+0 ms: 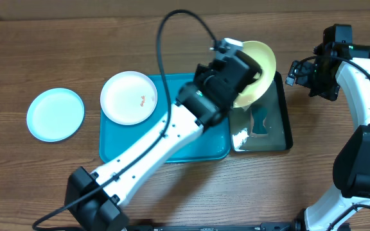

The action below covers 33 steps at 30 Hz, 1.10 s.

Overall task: Clean dirty plates on tray and stack at the side
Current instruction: 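Lift the yellow plate with the left gripper and tilt it over the water tray, then swing the yellow plate left and set it on the light blue plate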

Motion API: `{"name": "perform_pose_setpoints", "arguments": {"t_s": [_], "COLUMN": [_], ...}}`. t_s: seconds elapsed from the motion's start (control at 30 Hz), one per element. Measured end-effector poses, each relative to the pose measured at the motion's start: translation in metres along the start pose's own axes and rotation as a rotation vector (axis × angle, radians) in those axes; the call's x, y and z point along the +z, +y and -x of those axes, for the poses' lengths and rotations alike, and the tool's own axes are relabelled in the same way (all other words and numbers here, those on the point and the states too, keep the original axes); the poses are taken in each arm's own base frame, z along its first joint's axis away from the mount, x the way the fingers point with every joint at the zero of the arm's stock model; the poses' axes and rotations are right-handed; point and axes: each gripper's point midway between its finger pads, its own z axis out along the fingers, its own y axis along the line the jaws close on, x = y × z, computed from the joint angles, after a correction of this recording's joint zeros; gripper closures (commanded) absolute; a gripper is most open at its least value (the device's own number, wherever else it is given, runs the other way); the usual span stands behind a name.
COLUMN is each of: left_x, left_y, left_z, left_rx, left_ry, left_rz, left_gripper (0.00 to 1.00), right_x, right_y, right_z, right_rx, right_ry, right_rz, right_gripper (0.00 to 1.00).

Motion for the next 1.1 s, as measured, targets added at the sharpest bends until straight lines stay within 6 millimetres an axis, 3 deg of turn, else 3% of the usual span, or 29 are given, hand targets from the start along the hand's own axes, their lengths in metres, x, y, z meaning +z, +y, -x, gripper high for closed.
{"name": "perform_pose_setpoints", "arguments": {"t_s": [0.37, 0.83, 1.1], "left_x": [-0.053, -0.064, -0.061], "left_y": [-0.019, -0.016, -0.014], "left_z": [0.044, 0.07, 0.061], "left_rx": [0.257, 0.333, 0.329], "left_ry": [-0.252, -0.327, -0.299], "left_rz": [0.222, 0.292, 0.288], "left_gripper": [0.96, 0.96, 0.96], "right_x": [0.0, 0.0, 0.0], "right_y": [0.0, 0.0, 0.0], "right_z": [0.0, 0.0, 0.0], "right_rx": [0.0, 0.0, 0.0], "right_ry": [0.0, 0.0, 0.0], "right_rz": [0.0, 0.0, 0.0], "right_gripper": [0.0, 0.0, 0.0]}}
